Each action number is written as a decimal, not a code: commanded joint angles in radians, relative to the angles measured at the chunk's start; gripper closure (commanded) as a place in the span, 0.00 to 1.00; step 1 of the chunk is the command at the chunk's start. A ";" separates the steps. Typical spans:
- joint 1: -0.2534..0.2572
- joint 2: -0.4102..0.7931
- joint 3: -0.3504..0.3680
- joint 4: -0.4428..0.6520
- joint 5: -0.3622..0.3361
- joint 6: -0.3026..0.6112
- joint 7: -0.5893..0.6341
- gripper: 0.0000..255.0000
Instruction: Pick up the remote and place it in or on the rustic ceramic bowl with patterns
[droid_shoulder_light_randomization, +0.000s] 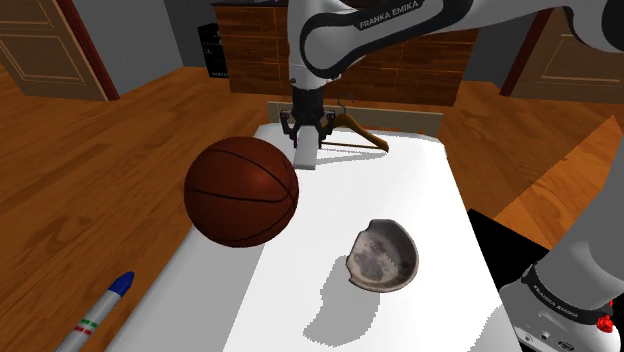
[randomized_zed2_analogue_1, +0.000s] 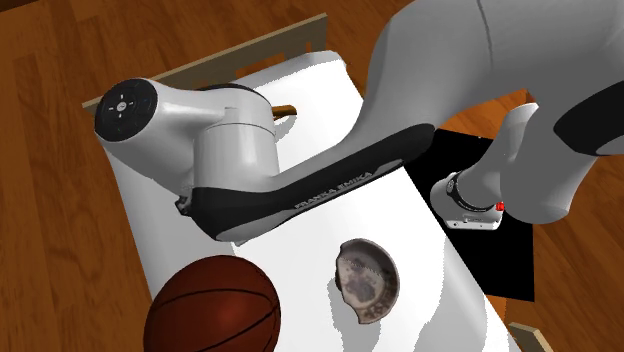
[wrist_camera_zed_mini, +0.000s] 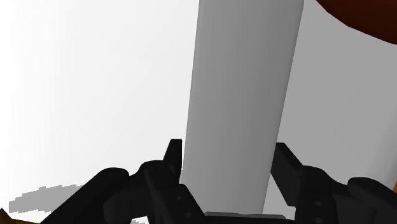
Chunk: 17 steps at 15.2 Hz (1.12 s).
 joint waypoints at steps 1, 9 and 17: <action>0.000 -0.002 0.000 0.022 0.001 -0.024 -0.002 1.00; 0.001 -0.017 0.004 0.110 0.008 -0.126 -0.006 1.00; 0.012 -0.231 0.037 -0.135 0.083 -0.082 0.029 1.00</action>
